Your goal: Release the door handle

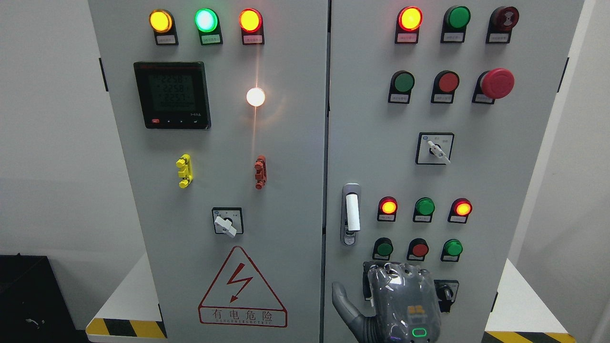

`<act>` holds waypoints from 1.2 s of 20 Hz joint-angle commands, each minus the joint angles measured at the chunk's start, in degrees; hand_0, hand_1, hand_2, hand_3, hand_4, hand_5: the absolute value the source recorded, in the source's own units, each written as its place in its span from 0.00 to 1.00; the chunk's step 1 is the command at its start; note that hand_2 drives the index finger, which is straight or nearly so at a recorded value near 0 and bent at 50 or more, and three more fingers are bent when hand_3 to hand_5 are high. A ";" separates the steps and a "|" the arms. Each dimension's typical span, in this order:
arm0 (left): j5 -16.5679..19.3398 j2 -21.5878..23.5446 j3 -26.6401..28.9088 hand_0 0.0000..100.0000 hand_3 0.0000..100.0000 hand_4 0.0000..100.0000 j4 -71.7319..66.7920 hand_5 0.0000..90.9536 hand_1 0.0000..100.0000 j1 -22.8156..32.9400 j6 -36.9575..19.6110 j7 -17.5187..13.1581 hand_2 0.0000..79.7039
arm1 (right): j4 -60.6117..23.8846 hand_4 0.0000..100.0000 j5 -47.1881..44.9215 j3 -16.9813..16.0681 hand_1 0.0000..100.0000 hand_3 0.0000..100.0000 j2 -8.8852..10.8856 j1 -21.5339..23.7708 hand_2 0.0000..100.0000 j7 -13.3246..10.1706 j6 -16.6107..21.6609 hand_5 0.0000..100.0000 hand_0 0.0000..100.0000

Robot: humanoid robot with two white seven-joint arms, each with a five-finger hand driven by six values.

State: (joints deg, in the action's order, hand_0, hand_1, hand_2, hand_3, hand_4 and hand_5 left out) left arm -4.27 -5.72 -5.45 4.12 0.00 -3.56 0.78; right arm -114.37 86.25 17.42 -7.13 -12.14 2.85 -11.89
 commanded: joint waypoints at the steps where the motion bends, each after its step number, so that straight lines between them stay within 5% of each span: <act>1: 0.05 0.00 0.00 0.12 0.00 0.00 0.01 0.00 0.56 0.97 -0.05 0.01 0.00 | -0.24 1.00 0.23 -0.28 0.22 1.00 -0.08 -3.59 0.99 1.54 -0.16 1.00 0.26; 24: -0.04 0.00 0.00 0.12 0.00 0.00 0.01 0.00 0.56 0.97 -0.05 0.01 0.00 | 9.08 1.00 0.49 -0.81 0.25 1.00 0.09 -13.88 0.99 1.46 -3.23 1.00 0.24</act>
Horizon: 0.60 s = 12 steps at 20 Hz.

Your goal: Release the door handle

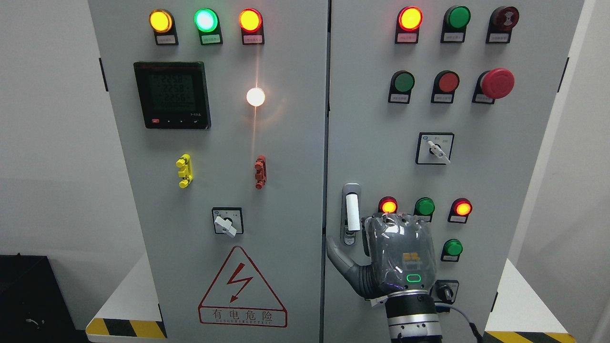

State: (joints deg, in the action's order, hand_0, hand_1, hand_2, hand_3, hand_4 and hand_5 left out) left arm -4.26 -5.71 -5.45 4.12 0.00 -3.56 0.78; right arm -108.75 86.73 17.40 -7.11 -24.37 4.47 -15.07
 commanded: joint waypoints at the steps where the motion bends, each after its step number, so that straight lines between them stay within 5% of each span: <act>1: -0.05 0.00 0.00 0.12 0.00 0.00 0.01 0.00 0.56 0.97 -0.05 0.01 0.00 | 3.72 1.00 0.02 -1.23 0.25 1.00 0.08 -1.65 0.99 -0.17 -0.05 1.00 0.25; 12: -0.05 0.00 0.00 0.12 0.00 0.00 0.01 0.00 0.56 0.97 -0.05 0.01 0.00 | 5.57 1.00 0.02 -1.67 0.28 1.00 0.16 -3.67 0.97 -0.34 -0.05 1.00 0.27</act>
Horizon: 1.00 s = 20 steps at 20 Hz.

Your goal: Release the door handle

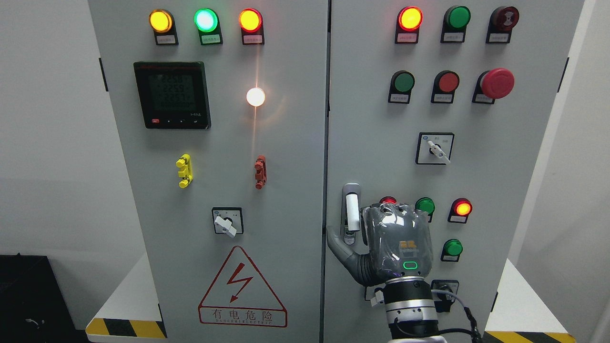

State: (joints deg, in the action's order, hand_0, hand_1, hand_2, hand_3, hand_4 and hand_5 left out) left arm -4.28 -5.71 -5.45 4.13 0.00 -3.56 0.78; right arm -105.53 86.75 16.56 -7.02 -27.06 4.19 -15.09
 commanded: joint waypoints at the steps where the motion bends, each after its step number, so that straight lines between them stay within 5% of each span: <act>1: 0.06 0.00 0.00 0.12 0.00 0.00 0.00 0.00 0.56 0.97 -0.05 0.01 0.00 | 2.35 1.00 0.09 -0.83 0.29 1.00 0.07 -0.97 0.97 -0.15 -0.03 1.00 0.27; 20: 0.06 0.00 0.00 0.12 0.00 0.00 0.00 0.00 0.56 0.97 -0.05 0.01 0.00 | 2.17 1.00 0.62 -1.10 0.34 1.00 0.07 -0.97 0.97 -0.33 -0.03 0.99 0.33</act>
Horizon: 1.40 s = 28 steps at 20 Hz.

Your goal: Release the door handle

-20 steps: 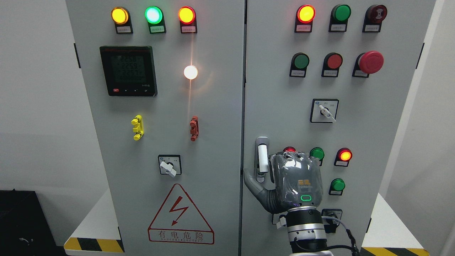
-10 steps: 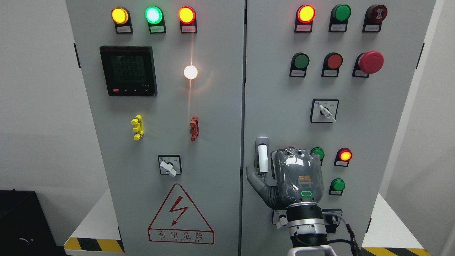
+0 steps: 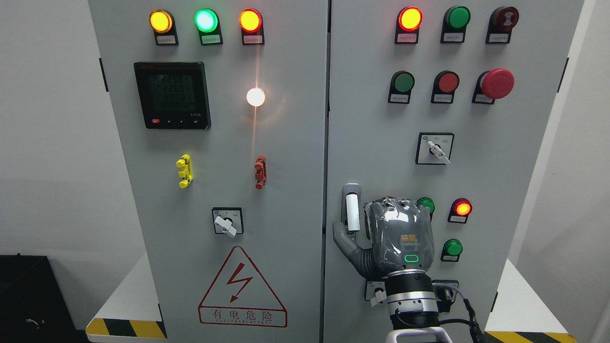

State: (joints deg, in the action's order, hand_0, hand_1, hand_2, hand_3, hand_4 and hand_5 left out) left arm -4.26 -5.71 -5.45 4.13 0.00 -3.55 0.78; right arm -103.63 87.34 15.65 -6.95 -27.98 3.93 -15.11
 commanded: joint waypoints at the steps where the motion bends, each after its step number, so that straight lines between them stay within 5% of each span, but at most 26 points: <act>1: -0.04 0.00 0.00 0.12 0.00 0.00 0.00 0.00 0.56 0.97 -0.05 0.01 0.00 | 0.27 1.00 0.11 -0.27 0.34 1.00 0.01 -0.05 0.97 -0.06 -0.01 0.99 0.33; 28: 0.04 0.00 0.00 0.12 0.00 0.00 0.00 0.00 0.56 0.97 -0.05 0.01 0.00 | 0.01 1.00 0.11 -0.18 0.38 1.00 0.10 0.56 0.97 -0.15 -0.01 0.99 0.45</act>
State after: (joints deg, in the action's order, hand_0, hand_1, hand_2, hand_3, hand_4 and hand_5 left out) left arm -4.29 -5.72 -5.45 4.12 0.00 -3.56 0.78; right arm -103.56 87.44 15.49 -6.89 -27.53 3.84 -15.11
